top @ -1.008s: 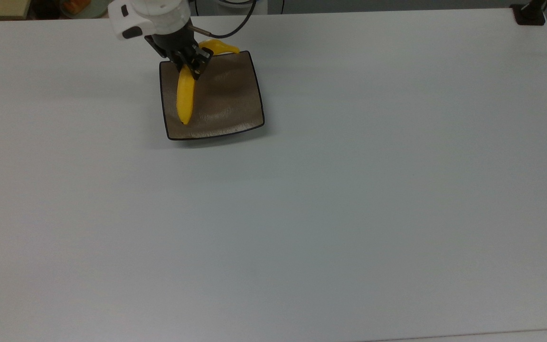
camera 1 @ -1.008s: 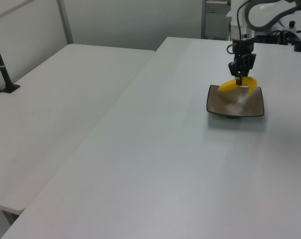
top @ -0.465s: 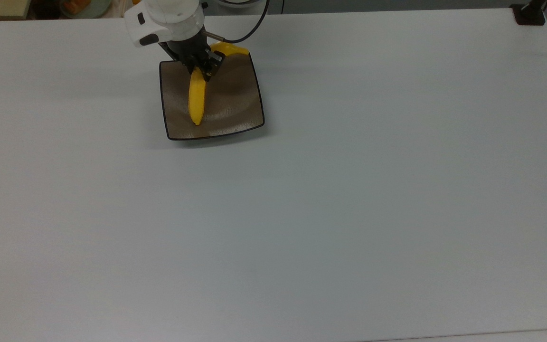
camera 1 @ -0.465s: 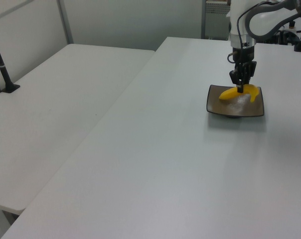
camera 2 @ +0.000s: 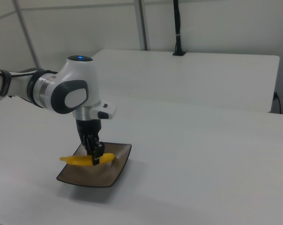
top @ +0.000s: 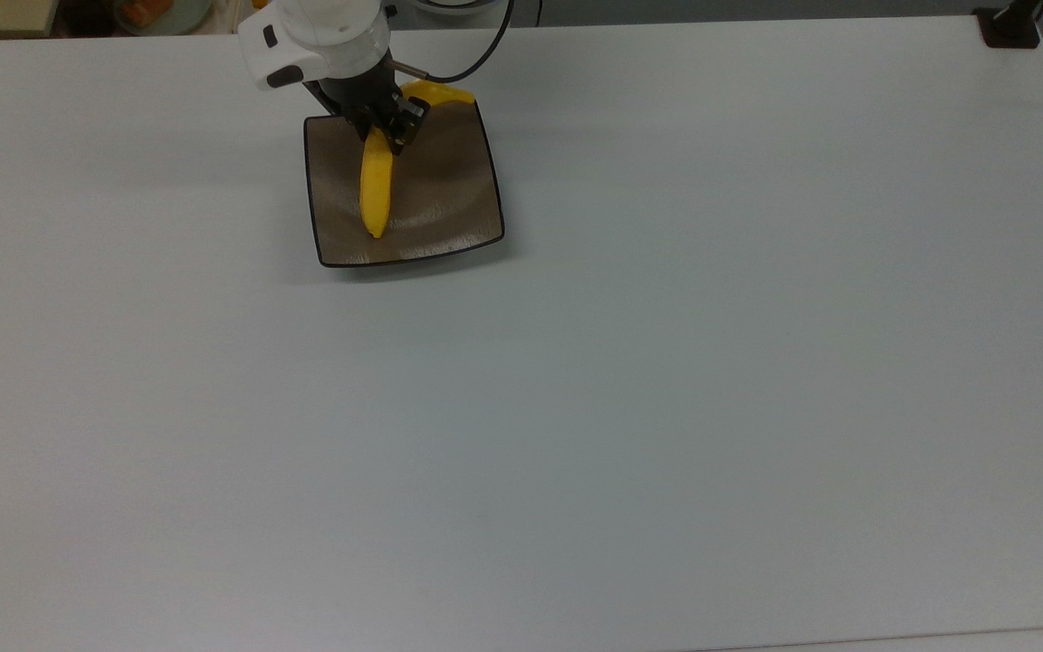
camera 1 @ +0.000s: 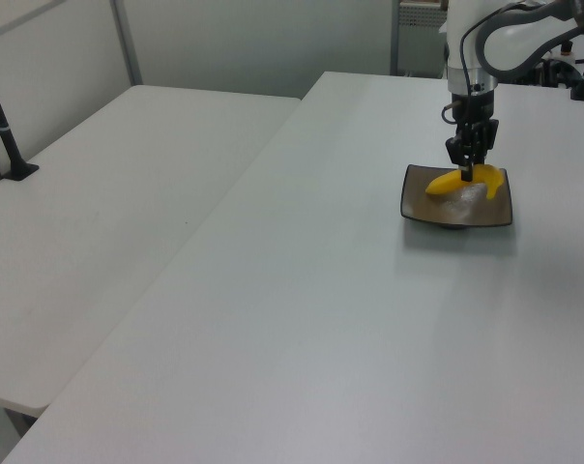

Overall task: Bananas placed on a ceramic plate
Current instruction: 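Lower the held banana onto the brown plate, then open the gripper and raise it away from the banana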

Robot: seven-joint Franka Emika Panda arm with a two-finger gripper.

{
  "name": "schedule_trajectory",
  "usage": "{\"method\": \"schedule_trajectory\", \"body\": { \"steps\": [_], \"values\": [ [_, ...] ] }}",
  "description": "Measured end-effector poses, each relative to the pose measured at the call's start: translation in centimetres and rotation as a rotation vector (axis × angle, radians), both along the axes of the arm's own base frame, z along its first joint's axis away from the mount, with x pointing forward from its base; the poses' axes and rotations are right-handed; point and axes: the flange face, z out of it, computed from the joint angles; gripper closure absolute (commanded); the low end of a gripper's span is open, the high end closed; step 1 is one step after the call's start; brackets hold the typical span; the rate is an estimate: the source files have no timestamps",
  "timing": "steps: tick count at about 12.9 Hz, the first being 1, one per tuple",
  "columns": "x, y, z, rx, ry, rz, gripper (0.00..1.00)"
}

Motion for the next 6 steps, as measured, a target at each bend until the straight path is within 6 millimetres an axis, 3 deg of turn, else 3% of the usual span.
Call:
{"method": "schedule_trajectory", "body": {
  "steps": [6],
  "values": [
    [-0.5, 0.1, -1.0, 0.000, 0.023, 0.001, 0.59]
  ]
}}
